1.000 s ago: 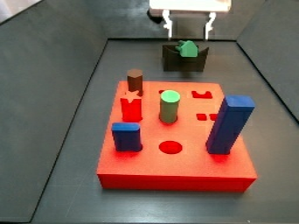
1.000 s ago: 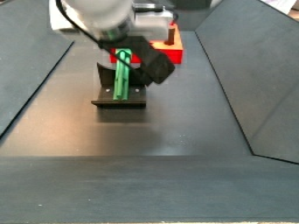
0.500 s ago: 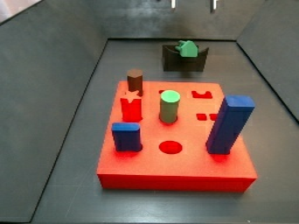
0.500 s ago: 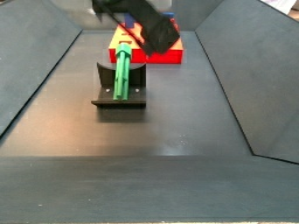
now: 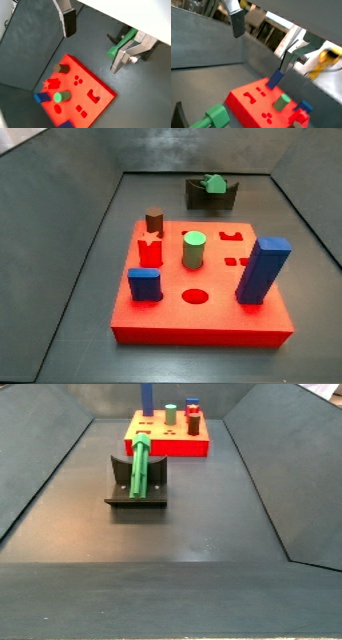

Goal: Pick up the 3 prong object. Move up. Place the 3 prong object on the fixture. Regrasp the 3 prong object. Move to above the board. Insert the 3 prong object.
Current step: Regrasp the 3 prong object.

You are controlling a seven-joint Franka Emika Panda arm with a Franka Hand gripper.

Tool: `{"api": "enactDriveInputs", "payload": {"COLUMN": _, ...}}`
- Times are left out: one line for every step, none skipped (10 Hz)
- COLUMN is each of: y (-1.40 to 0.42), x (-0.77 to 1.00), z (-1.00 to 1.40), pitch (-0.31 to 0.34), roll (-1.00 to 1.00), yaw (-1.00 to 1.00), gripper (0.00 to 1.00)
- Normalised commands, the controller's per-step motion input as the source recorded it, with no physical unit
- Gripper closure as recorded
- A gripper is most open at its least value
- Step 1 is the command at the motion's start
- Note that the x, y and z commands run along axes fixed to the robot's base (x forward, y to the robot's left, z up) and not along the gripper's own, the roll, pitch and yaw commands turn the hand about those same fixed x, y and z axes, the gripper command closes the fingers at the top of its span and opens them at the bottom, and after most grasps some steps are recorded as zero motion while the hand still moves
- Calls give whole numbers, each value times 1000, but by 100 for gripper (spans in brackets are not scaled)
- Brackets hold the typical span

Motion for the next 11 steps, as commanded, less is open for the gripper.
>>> {"api": "enactDriveInputs", "payload": {"y": -193, "x": -3, "z": 99, "pitch": 44, "roll": 1000, "yaw": 25, "gripper": 0}}
{"api": "enactDriveInputs", "payload": {"y": -64, "x": -21, "z": 54, "pitch": 42, "roll": 1000, "yaw": 24, "gripper": 0}}
{"api": "enactDriveInputs", "payload": {"y": -59, "x": -22, "z": 33, "pitch": 40, "roll": 1000, "yaw": 24, "gripper": 0}}
{"api": "enactDriveInputs", "payload": {"y": -50, "x": -27, "z": 31, "pitch": 37, "roll": 1000, "yaw": 24, "gripper": 0}}
{"api": "enactDriveInputs", "payload": {"y": -28, "x": -31, "z": 21, "pitch": 33, "roll": 1000, "yaw": 24, "gripper": 0}}
{"api": "enactDriveInputs", "payload": {"y": -24, "x": -30, "z": 10, "pitch": 29, "roll": 1000, "yaw": 24, "gripper": 0}}
{"api": "enactDriveInputs", "payload": {"y": -25, "x": -26, "z": 8, "pitch": 25, "roll": 1000, "yaw": 24, "gripper": 0}}
{"api": "enactDriveInputs", "payload": {"y": -19, "x": -23, "z": 14, "pitch": 22, "roll": 1000, "yaw": 25, "gripper": 0}}
{"api": "enactDriveInputs", "payload": {"y": -17, "x": -14, "z": 9, "pitch": 18, "roll": 1000, "yaw": 26, "gripper": 0}}
{"api": "enactDriveInputs", "payload": {"y": -15, "x": -7, "z": 9, "pitch": 16, "roll": 1000, "yaw": 26, "gripper": 0}}
{"api": "enactDriveInputs", "payload": {"y": -15, "x": -1, "z": 13, "pitch": 14, "roll": 1000, "yaw": 28, "gripper": 0}}
